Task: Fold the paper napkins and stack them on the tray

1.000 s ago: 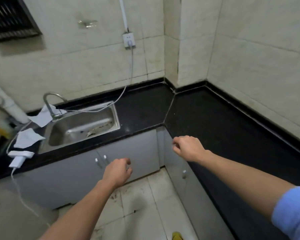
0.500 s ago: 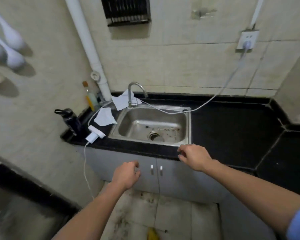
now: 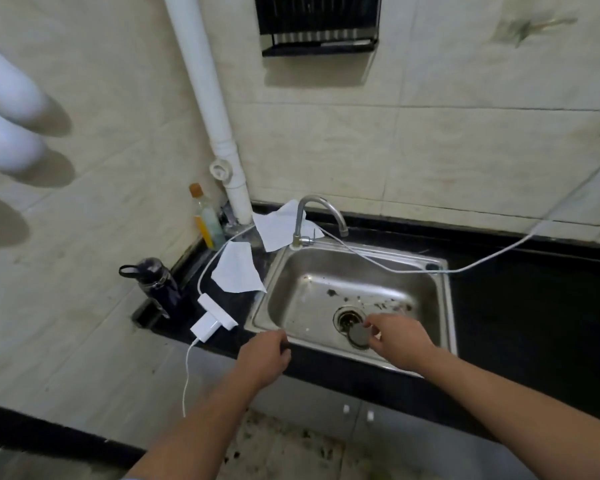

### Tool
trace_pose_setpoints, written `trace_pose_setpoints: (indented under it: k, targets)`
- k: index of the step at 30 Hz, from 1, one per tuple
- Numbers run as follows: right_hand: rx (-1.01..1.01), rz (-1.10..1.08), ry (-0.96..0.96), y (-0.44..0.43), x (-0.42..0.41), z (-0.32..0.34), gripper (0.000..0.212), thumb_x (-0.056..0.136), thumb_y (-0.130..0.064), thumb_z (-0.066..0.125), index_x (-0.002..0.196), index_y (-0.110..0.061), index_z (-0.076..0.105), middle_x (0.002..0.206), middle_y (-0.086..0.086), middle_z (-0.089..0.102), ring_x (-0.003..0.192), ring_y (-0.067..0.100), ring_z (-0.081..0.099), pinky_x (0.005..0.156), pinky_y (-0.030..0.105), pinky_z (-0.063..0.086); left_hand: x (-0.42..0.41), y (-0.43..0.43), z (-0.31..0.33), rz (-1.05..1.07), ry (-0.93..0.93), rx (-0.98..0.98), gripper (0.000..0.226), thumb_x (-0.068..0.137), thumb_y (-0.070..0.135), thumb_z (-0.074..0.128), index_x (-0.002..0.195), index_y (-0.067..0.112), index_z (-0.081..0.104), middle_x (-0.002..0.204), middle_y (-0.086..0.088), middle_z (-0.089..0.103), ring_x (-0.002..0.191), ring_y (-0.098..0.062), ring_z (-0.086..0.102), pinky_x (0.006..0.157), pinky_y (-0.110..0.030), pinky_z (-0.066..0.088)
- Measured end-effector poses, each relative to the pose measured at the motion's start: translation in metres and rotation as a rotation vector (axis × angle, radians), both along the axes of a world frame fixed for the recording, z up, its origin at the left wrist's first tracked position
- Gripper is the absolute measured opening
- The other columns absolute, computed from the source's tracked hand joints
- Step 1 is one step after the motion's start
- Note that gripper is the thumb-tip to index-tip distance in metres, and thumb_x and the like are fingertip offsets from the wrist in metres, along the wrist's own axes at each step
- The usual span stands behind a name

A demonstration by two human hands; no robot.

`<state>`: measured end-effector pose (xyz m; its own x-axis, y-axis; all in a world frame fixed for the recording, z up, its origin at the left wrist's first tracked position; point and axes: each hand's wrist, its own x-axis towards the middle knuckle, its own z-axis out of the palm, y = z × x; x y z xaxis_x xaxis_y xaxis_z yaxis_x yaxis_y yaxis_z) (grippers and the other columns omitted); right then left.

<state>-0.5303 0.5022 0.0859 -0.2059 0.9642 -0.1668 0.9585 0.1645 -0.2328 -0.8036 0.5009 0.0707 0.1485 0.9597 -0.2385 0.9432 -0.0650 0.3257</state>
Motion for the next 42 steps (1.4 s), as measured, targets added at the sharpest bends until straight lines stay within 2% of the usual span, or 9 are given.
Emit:
trace_pose_setpoints:
  k: [7, 13, 16, 21, 26, 29, 33, 37, 42]
  targets:
    - [-0.094, 0.068, 0.023, 0.099, -0.013, -0.031, 0.028, 0.093, -0.038, 0.046, 0.118, -0.029, 0.056, 0.113, -0.007, 0.064, 0.099, 0.018, 0.061, 0.078, 0.031, 0.047, -0.017, 0.076, -0.024, 0.092, 0.001, -0.052, 0.029, 0.089, 0.032, 0.053, 0.114, 0.018, 0.058, 0.111, -0.006, 0.064, 0.104, -0.025, 0.059, 0.078, -0.031, 0.045]
    - [-0.224, 0.116, 0.052, 0.158, -0.044, -0.064, 0.039, 0.092, -0.043, 0.045, 0.129, -0.032, 0.05, 0.122, -0.007, 0.062, 0.106, 0.017, 0.059, 0.085, 0.033, 0.048, -0.054, 0.134, -0.039, 0.202, -0.011, -0.136, 0.024, 0.083, 0.031, 0.059, 0.102, 0.016, 0.06, 0.101, -0.008, 0.062, 0.097, -0.029, 0.059, 0.077, -0.036, 0.048]
    - [-0.261, 0.133, 0.045, 0.175, -0.057, -0.077, 0.039, 0.092, -0.045, 0.046, 0.129, -0.033, 0.05, 0.119, -0.008, 0.062, 0.105, 0.015, 0.06, 0.086, 0.032, 0.049, -0.072, 0.164, -0.048, 0.24, -0.034, -0.172, 0.03, 0.085, 0.028, 0.061, 0.11, 0.013, 0.06, 0.109, -0.011, 0.056, 0.102, -0.031, 0.059, 0.084, -0.037, 0.049]
    - [-0.302, 0.027, 0.064, 0.189, -0.07, -0.094, 0.04, 0.094, -0.042, 0.049, 0.132, -0.029, 0.05, 0.119, -0.005, 0.063, 0.106, 0.017, 0.059, 0.086, 0.027, 0.044, -0.109, 0.234, -0.082, 0.227, -0.077, -0.187, 0.055, 0.086, 0.027, 0.064, 0.135, 0.011, 0.043, 0.128, -0.016, 0.044, 0.112, -0.034, 0.052, 0.09, -0.042, 0.048]
    - [-0.392, -0.133, 0.065, 0.18, -0.079, -0.104, 0.042, 0.094, -0.043, 0.05, 0.134, -0.031, 0.046, 0.122, -0.005, 0.062, 0.105, 0.016, 0.06, 0.075, 0.023, 0.038, -0.121, 0.297, -0.111, 0.176, -0.001, -0.252, 0.084, 0.081, 0.036, 0.07, 0.147, 0.018, 0.02, 0.138, -0.016, 0.033, 0.125, -0.036, 0.038, 0.096, -0.048, 0.041]
    - [-0.396, -0.217, 0.039, 0.172, -0.083, -0.109, 0.043, 0.093, -0.043, 0.052, 0.134, -0.031, 0.048, 0.113, -0.007, 0.063, 0.104, 0.014, 0.059, 0.082, 0.023, 0.039, -0.116, 0.313, -0.123, 0.119, 0.073, -0.277, 0.084, 0.083, 0.027, 0.066, 0.149, 0.023, 0.013, 0.136, -0.017, 0.033, 0.122, -0.036, 0.038, 0.092, -0.049, 0.042]
    - [-0.479, -0.333, 0.11, 0.158, -0.085, -0.117, 0.041, 0.091, -0.042, 0.056, 0.13, -0.029, 0.052, 0.1, -0.012, 0.055, 0.096, 0.011, 0.059, 0.086, 0.028, 0.049, -0.113, 0.309, -0.143, 0.095, -0.031, -0.24, 0.049, 0.086, 0.012, 0.058, 0.132, 0.014, 0.042, 0.118, -0.016, 0.054, 0.103, -0.032, 0.053, 0.082, -0.042, 0.046]
    - [-0.511, -0.377, 0.157, 0.148, -0.079, -0.12, 0.037, 0.092, -0.043, 0.055, 0.126, -0.029, 0.054, 0.107, -0.01, 0.065, 0.096, 0.013, 0.061, 0.082, 0.03, 0.049, -0.108, 0.305, -0.14, 0.049, -0.081, -0.12, 0.004, 0.087, 0.01, 0.054, 0.089, 0.008, 0.051, 0.092, -0.014, 0.06, 0.083, -0.029, 0.057, 0.065, -0.035, 0.041]
    - [-0.416, -0.423, 0.181, 0.126, -0.052, -0.117, 0.033, 0.092, -0.04, 0.056, 0.121, -0.024, 0.059, 0.106, -0.002, 0.067, 0.096, 0.02, 0.063, 0.074, 0.024, 0.043, -0.068, 0.293, -0.1, -0.006, -0.175, 0.039, 0.016, 0.081, 0.012, 0.063, 0.074, 0.01, 0.049, 0.074, -0.005, 0.054, 0.068, -0.023, 0.054, 0.058, -0.031, 0.038]
